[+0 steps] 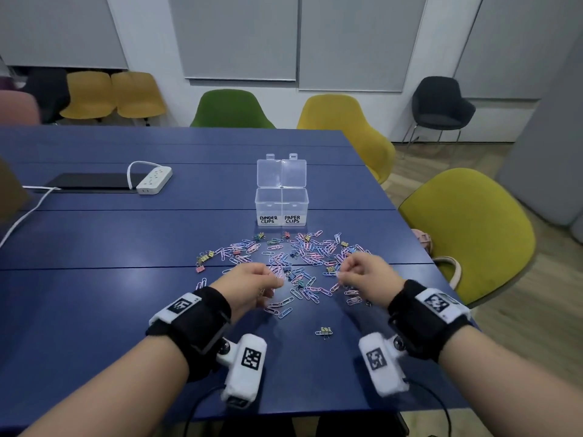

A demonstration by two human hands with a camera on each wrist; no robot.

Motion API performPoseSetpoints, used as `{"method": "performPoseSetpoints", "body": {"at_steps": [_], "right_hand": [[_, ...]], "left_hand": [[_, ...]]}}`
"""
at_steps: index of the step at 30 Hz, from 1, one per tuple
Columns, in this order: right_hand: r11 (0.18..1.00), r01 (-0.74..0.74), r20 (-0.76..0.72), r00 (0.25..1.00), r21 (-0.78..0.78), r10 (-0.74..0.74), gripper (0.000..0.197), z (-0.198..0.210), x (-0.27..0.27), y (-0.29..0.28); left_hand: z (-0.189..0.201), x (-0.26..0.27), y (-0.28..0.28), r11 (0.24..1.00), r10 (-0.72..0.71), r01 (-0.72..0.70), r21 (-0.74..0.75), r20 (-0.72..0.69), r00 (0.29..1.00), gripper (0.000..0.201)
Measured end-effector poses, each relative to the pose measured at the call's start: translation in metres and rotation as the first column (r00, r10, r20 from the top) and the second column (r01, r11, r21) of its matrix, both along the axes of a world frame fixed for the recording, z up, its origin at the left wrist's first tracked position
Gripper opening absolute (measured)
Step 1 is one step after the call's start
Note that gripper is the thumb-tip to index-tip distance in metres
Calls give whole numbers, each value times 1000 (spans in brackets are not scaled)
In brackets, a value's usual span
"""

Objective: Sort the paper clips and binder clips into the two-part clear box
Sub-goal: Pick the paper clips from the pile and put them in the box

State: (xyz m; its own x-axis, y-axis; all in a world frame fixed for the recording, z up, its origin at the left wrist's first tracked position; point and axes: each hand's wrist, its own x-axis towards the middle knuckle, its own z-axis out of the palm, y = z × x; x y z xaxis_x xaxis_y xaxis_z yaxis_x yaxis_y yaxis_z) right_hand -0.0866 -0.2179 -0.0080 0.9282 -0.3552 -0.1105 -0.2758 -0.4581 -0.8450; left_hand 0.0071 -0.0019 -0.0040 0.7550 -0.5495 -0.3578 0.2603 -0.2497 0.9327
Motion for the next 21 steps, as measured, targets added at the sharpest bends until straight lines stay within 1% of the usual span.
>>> {"method": "performPoseSetpoints", "body": {"at_steps": [1, 2, 3, 4, 5, 6, 7, 8, 9, 10, 11, 12, 13, 14, 15, 16, 17, 18, 19, 20, 21], "right_hand": [[956, 82, 34, 995, 281, -95, 20, -1, -4, -4], [830, 133, 38, 983, 541, -182, 17, -2, -7, -9], [676, 157, 20, 969, 720, -245, 18, -1, -11, -14], [541, 165, -6, 959, 824, -283, 19, 0, -16, -18], [442, 173, -31, 950, 880, -310, 20, 0, -19, -21], [375, 182, -51, 942, 909, -333, 19, 1, -22, -23], [347, 198, -68, 933, 917, -353, 19, 2, -23, -24], [356, 220, -80, 926, 908, -368, 20, 1, -24, -24], [404, 243, -86, 925, 882, -370, 22, 1, -25, -23], [486, 266, -90, 930, 833, -356, 23, 0, -25, -22], [592, 284, -95, 939, 754, -329, 23, 0, -25, -21], [716, 285, -102, 952, 638, -288, 24, 1, -25, -19], [842, 258, -112, 966, 475, -233, 23, 2, -25, -17], [942, 192, -121, 979, 275, -165, 23, 4, -24, -16], [994, 94, -135, 987, 61, -85, 22, 7, -23, -14], [992, -16, -158, 987, -127, -4, 21, 9, -21, -13], [956, -117, -191, 979, -269, 66, 18, 11, -19, -11], [907, -192, -231, 967, -375, 109, 13, 13, -16, -10], [857, -242, -277, 953, -456, 122, 7, 15, -14, -9], [807, -281, -321, 939, -519, 121, 3, 17, -13, -8], [759, -318, -363, 925, -568, 116, 8, 16, -11, -9]], "left_hand": [[0, -1, 1, 996, 21, -28, -79, -76, 997, 26], [-1, -2, 1, 988, 34, -55, -142, -144, 989, 23], [-1, -4, 2, 978, 47, -87, -188, -205, 978, 19], [-2, -5, 2, 968, 64, -122, -220, -257, 964, 16], [-4, -7, 2, 958, 82, -157, -240, -298, 951, 14], [-7, -9, 2, 949, 99, -188, -254, -326, 940, 15], [-9, -11, 2, 941, 111, -211, -266, -345, 932, 16], [-12, -13, 2, 935, 120, -227, -273, -357, 926, 17], [-13, -14, 3, 931, 125, -238, -278, -368, 921, 18], [-14, -15, 4, 928, 128, -244, -281, -375, 918, 18], [-15, -16, 5, 926, 127, -248, -286, -382, 915, 17], [-14, -17, 5, 922, 121, -249, -295, -392, 912, 17], [-13, -17, 6, 918, 112, -251, -308, -407, 907, 19], [-11, -16, 6, 913, 100, -252, -320, -425, 900, 22], [-9, -15, 5, 908, 89, -257, -331, -448, 890, 25], [-7, -13, 5, 900, 77, -268, -344, -480, 874, 25], [-3, -12, 6, 892, 60, -279, -357, -517, 854, 23], [0, -10, 5, 887, 42, -284, -364, -550, 834, 17], [3, -10, 4, 889, 25, -280, -363, -572, 820, 11], [4, -9, 3, 899, 23, -271, -345, -579, 815, 12], [4, -8, 2, 913, 28, -257, -317, -578, 815, 18]]}}
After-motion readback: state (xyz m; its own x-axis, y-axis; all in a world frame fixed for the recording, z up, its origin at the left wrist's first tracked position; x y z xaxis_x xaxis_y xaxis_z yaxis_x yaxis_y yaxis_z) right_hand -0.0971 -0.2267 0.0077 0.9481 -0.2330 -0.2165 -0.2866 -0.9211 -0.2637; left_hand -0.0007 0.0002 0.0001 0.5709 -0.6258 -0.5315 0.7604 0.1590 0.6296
